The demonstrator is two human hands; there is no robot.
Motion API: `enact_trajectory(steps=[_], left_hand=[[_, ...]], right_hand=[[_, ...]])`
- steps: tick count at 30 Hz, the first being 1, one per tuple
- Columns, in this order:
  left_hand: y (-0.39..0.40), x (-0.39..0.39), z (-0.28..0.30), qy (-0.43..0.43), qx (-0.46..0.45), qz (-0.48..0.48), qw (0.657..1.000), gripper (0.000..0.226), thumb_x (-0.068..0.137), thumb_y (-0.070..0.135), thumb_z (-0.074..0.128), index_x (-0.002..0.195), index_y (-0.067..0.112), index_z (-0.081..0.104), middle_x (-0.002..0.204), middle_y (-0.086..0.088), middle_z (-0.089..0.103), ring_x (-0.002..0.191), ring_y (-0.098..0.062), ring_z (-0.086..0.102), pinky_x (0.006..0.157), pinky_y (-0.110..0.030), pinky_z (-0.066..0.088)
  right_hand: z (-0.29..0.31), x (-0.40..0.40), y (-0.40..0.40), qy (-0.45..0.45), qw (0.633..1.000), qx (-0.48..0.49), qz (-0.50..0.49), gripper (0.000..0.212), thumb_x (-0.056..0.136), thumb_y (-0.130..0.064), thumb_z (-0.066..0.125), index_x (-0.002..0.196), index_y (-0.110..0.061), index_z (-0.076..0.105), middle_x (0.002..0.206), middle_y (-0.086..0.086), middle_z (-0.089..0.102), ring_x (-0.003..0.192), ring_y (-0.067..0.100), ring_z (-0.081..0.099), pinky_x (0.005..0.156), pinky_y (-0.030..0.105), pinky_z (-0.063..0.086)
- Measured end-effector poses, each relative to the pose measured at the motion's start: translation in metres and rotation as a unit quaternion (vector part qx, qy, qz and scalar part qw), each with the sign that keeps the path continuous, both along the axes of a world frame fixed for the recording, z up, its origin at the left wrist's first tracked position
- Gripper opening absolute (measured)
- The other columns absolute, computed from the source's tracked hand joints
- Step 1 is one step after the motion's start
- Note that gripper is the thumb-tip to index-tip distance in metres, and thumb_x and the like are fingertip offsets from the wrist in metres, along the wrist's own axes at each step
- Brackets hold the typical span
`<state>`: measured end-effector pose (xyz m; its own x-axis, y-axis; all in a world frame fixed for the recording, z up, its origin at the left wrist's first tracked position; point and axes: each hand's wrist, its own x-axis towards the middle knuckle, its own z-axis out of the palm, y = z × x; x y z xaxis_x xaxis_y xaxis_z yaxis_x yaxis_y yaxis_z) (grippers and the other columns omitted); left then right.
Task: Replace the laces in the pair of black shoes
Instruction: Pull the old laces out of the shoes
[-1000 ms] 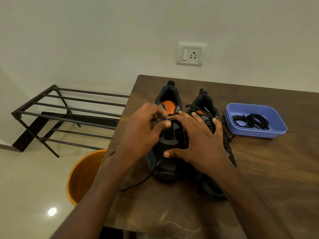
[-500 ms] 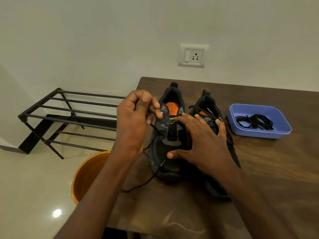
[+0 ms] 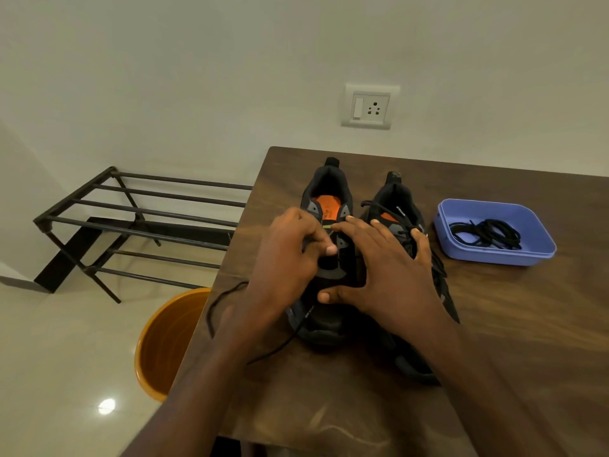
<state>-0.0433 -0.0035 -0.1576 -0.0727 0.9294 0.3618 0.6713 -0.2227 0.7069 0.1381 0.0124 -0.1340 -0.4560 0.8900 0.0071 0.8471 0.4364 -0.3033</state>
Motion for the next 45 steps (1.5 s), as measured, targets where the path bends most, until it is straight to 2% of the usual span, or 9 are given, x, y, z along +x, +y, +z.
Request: enact_trajectory(steps=[4,7,9,12,18,27,35,41,45], left_hand=[[-0.005,0.006,0.019,-0.221,0.016,0.033,0.975,0.01,0.103,0.01,0.058,0.097,0.012,0.065,0.098,-0.001,0.074,0.098,-0.012,0.072,0.077,-0.029,0.06],[-0.01,-0.002,0.043,-0.447,0.062,0.011,0.892,0.019,0.111,0.013,0.041,0.098,0.013,0.055,0.086,-0.003,0.071,0.085,-0.02,0.073,0.058,-0.021,0.05],[-0.011,-0.007,0.043,-0.411,0.063,0.01,0.909,0.017,0.111,0.014,0.042,0.098,0.015,0.053,0.08,0.001,0.063,0.071,-0.013,0.063,0.056,-0.019,0.046],[-0.009,-0.007,0.025,-0.119,0.021,0.012,0.993,0.001,0.102,0.022,0.061,0.102,0.022,0.062,0.091,0.011,0.062,0.081,-0.002,0.062,0.068,-0.014,0.05],[-0.002,-0.005,0.008,0.148,-0.048,-0.033,0.987,0.017,0.091,0.021,0.076,0.108,0.021,0.075,0.106,0.007,0.051,0.103,-0.013,0.048,0.088,-0.027,0.044],[-0.001,-0.011,0.009,0.079,-0.039,-0.036,0.995,0.014,0.089,0.01,0.077,0.094,0.023,0.077,0.102,0.006,0.056,0.096,-0.01,0.054,0.078,-0.02,0.048],[-0.006,-0.019,0.031,-0.371,-0.052,-0.035,0.926,0.028,0.11,0.017,0.043,0.111,0.012,0.071,0.105,-0.009,0.077,0.091,-0.017,0.069,0.062,-0.019,0.048],[-0.003,-0.015,0.012,0.069,-0.056,-0.031,0.996,0.012,0.093,0.021,0.075,0.105,0.024,0.076,0.103,0.007,0.061,0.093,-0.006,0.059,0.077,-0.012,0.048],[-0.003,-0.008,0.01,0.143,-0.06,-0.035,0.987,0.02,0.089,0.014,0.078,0.106,0.023,0.078,0.102,0.004,0.054,0.092,-0.012,0.054,0.076,-0.018,0.044]], right_hand=[[0.001,0.001,0.001,0.004,1.0,-0.007,0.0,0.105,0.069,-0.087,0.062,0.156,-0.053,0.014,0.169,-0.024,0.01,0.158,0.009,0.001,0.12,0.057,-0.018],[0.002,0.002,0.001,0.006,1.0,-0.014,0.002,0.105,0.068,-0.086,0.064,0.155,-0.053,0.014,0.169,-0.024,0.009,0.158,0.009,0.0,0.119,0.056,-0.019],[0.002,0.002,0.001,0.004,1.0,-0.013,0.001,0.105,0.068,-0.086,0.063,0.155,-0.053,0.014,0.169,-0.024,0.009,0.158,0.009,0.0,0.119,0.056,-0.02],[0.001,0.001,0.0,0.004,1.0,-0.005,0.0,0.105,0.069,-0.087,0.061,0.156,-0.053,0.014,0.17,-0.023,0.01,0.158,0.009,0.002,0.121,0.057,-0.017],[-0.001,0.001,0.0,0.002,1.0,0.001,-0.003,0.104,0.068,-0.091,0.056,0.156,-0.052,0.014,0.169,-0.022,0.012,0.158,0.01,0.005,0.121,0.056,-0.017],[-0.002,0.0,0.001,0.005,1.0,0.003,-0.007,0.103,0.069,-0.089,0.059,0.155,-0.054,0.014,0.169,-0.023,0.012,0.158,0.009,0.006,0.122,0.057,-0.017],[-0.001,0.001,0.001,0.008,1.0,-0.009,-0.006,0.103,0.069,-0.085,0.063,0.155,-0.054,0.015,0.169,-0.023,0.012,0.158,0.008,0.007,0.122,0.059,-0.018],[-0.003,0.0,0.001,0.009,1.0,0.004,-0.001,0.101,0.07,-0.088,0.059,0.155,-0.054,0.017,0.169,-0.023,0.014,0.157,0.007,0.012,0.12,0.056,-0.018],[-0.004,0.001,0.0,0.009,1.0,0.008,-0.003,0.102,0.069,-0.089,0.057,0.155,-0.054,0.017,0.169,-0.023,0.014,0.157,0.007,0.014,0.12,0.057,-0.018]])
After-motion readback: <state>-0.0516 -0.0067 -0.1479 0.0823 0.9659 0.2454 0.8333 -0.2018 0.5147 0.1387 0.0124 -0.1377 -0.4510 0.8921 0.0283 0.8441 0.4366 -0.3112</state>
